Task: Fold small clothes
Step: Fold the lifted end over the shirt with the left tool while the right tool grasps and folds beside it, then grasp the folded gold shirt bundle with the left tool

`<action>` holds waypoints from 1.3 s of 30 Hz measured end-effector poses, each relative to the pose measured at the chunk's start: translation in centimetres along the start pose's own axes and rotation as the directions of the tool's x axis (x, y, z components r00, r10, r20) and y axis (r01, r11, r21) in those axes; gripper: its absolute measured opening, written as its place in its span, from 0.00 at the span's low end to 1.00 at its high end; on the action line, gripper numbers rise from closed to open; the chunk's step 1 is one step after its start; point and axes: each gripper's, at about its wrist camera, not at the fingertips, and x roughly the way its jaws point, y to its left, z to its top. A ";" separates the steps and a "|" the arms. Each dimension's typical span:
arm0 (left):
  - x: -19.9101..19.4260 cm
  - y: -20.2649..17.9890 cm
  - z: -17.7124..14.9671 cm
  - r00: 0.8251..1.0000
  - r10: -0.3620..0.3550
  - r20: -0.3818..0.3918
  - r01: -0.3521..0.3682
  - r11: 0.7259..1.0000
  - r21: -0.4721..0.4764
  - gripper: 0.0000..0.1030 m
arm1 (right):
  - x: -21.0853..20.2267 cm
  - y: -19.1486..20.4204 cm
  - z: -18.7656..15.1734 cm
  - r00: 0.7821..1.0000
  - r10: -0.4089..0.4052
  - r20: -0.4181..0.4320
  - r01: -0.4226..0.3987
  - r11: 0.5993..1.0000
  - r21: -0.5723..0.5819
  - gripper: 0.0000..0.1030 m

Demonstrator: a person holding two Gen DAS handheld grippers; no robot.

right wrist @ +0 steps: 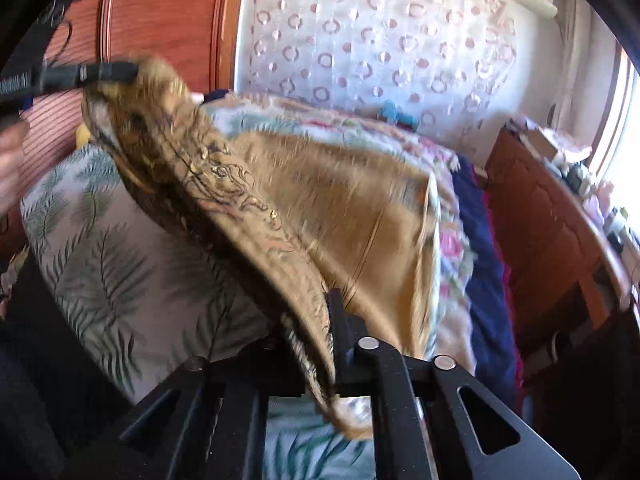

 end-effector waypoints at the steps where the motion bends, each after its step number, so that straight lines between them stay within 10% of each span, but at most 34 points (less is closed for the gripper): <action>1: 0.2 0.3 0.3 1.000 0.012 0.001 -0.012 1.000 0.000 0.07 | 0.1 -0.4 1.0 1.000 -0.005 0.017 0.005 1.000 -0.008 0.06; 13: 5.9 6.8 3.1 0.990 0.139 -0.017 -0.140 0.990 -0.020 0.15 | 11.7 -4.6 10.9 0.999 0.029 0.029 -0.027 0.998 -0.056 0.07; 15: 6.2 7.6 3.1 0.987 0.161 -0.009 -0.161 0.987 -0.014 0.43 | 14.2 -5.8 11.9 0.999 0.043 0.003 -0.043 0.998 -0.051 0.07; 19: 6.5 9.0 3.0 0.987 0.164 -0.003 -0.164 0.986 -0.031 0.68 | 17.1 -6.9 13.8 0.998 0.048 -0.028 -0.049 0.998 -0.035 0.08; 25: 9.9 9.9 2.2 0.978 0.180 -0.104 -0.183 0.983 -0.015 0.68 | 17.6 -9.6 15.9 0.999 0.004 0.038 -0.005 0.999 0.049 0.48; 32: 12.3 10.1 1.5 0.969 0.172 -0.177 -0.177 0.984 -0.011 0.68 | 14.3 -10.8 16.5 0.989 -0.122 0.081 0.112 0.987 0.117 0.56; 39: 13.5 10.2 1.7 0.963 0.185 -0.194 -0.188 0.982 0.004 0.68 | 11.2 -10.2 13.3 0.995 -0.073 0.073 0.059 0.984 0.170 0.62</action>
